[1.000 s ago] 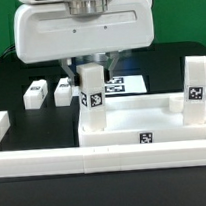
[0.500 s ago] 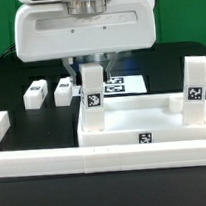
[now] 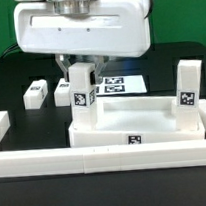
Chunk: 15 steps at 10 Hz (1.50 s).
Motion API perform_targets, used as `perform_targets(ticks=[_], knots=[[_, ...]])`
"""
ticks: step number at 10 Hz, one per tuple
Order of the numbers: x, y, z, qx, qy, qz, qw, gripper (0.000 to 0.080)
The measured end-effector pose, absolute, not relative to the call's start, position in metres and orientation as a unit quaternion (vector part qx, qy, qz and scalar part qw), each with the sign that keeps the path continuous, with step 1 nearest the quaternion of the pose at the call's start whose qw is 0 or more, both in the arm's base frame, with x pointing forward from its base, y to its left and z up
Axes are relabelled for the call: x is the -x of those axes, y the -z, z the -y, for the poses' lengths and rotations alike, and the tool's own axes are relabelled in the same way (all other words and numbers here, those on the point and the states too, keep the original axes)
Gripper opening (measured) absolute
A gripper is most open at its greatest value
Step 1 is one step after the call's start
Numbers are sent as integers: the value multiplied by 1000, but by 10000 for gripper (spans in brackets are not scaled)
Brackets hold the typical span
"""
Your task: Assemble desk
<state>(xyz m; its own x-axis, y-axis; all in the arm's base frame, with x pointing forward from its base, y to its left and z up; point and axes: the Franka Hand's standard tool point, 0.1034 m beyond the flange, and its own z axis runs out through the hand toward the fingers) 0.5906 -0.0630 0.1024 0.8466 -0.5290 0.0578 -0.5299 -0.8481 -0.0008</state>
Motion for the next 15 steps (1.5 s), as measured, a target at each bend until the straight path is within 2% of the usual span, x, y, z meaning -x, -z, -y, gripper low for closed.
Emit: perform_targets(ticks=[2,3,4,5,6,8,10,11,12,15], knots=[[-590,-103,67,-949,-28,315,14,299],[-590,-102,66,-939,-28,342,10,351],[-589,-102,66,-940,-27,339,10,533],[-590,-103,66,-944,-27,328,10,533],[-591,-107,68,-952,-24,307,8,625],[-585,-126,56,-942,-25,334,-5,642],[-570,-146,25,-920,-20,392,-22,648],[-567,-145,12,-915,-18,402,-23,649],[-567,-138,6,-923,-14,385,-18,649],[-569,-135,6,-931,-14,364,-16,649]])
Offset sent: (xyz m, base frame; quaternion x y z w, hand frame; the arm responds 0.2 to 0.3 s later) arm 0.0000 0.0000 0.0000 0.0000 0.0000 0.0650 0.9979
